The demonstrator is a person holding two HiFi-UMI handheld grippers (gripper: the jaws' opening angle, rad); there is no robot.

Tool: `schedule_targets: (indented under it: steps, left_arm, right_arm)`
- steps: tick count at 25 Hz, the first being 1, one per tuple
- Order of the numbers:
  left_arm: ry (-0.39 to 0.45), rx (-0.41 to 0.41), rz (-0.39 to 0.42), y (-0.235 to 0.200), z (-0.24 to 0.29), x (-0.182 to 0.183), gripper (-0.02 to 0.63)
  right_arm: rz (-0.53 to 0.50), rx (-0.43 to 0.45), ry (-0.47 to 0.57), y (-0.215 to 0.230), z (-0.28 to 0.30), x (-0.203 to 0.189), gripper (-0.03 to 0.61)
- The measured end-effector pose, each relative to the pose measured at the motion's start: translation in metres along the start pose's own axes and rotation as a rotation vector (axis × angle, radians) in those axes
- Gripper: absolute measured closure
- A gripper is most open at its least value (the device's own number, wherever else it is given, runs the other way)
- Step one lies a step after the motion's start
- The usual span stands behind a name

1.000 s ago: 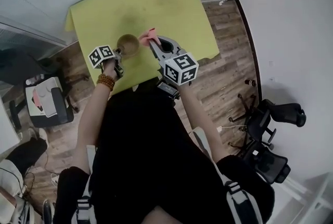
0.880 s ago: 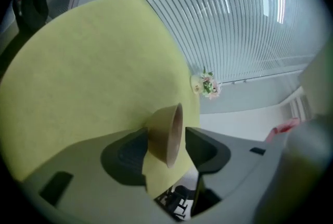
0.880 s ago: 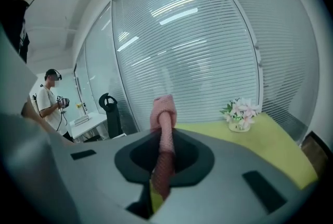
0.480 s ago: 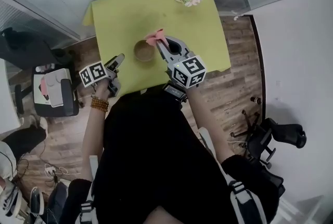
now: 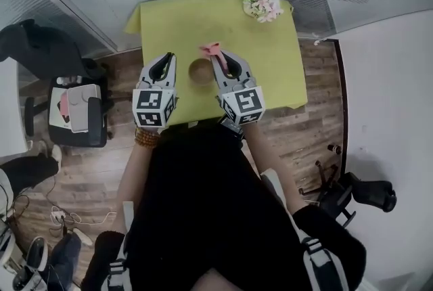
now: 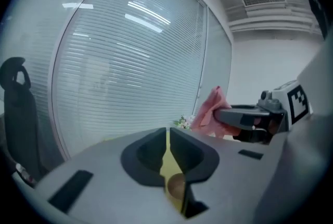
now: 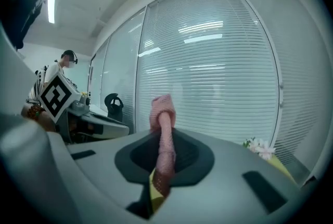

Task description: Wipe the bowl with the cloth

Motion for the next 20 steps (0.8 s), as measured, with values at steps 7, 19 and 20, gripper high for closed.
schedule_targets:
  steps: [7,19,20]
  left_arm:
    - [-0.075,-0.029,-0.030,0.013,0.002,-0.023,0.584]
    - [-0.087,-0.053,0.024,0.033,-0.004,-0.031,0.584]
    - [-0.088,-0.052,0.023,0.032,-0.004,-0.031,0.584]
  right_arm:
    - [0.001,-0.005,-0.014,0.003,-0.011,-0.005,0.555]
    - [-0.003,-0.028,-0.016,0.008,-0.028,-0.013,0.557]
    - [-0.004,-0.028,-0.017,0.008,-0.028,-0.013,0.557]
Point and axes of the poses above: the fingertips, and each gripper's own axes: z forward along the fingers, y to its right, x out of its top, the point moved 9 cm from there along -z, backward along the fingers
